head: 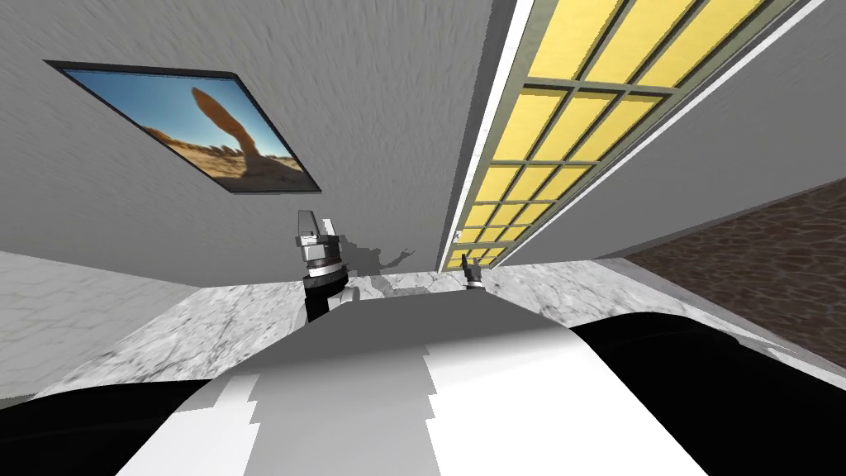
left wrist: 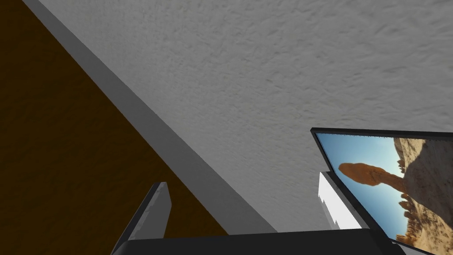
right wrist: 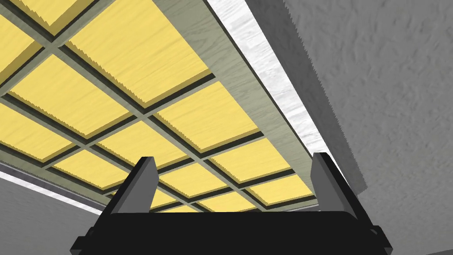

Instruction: Pull the door open

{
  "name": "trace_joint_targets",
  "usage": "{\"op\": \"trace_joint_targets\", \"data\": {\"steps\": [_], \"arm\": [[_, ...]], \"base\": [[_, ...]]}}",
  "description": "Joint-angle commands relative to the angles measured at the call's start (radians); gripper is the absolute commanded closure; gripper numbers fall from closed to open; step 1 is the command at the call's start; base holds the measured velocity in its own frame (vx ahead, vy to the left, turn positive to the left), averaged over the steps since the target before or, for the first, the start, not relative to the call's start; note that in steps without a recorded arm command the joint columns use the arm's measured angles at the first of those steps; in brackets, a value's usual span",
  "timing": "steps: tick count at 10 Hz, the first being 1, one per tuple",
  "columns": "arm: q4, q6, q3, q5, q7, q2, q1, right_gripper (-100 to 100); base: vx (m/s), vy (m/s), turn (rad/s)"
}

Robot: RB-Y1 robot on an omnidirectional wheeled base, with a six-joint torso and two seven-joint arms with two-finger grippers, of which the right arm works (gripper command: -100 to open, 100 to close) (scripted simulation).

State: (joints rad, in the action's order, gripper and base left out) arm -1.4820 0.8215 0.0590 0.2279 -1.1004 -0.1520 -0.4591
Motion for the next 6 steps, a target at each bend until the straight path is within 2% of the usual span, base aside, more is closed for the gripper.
{"op": "trace_joint_targets", "data": {"steps": [1,6], "arm": [[0.035,0.008,0.0,0.006,-0.041,-0.005,0.003,-100],[0.135,0.028,0.004,0.023,-0.158,-0.013,0.011,-100]], "base": [[0.065,-0.06,0.097],[0.074,-0.071,0.117]]}}
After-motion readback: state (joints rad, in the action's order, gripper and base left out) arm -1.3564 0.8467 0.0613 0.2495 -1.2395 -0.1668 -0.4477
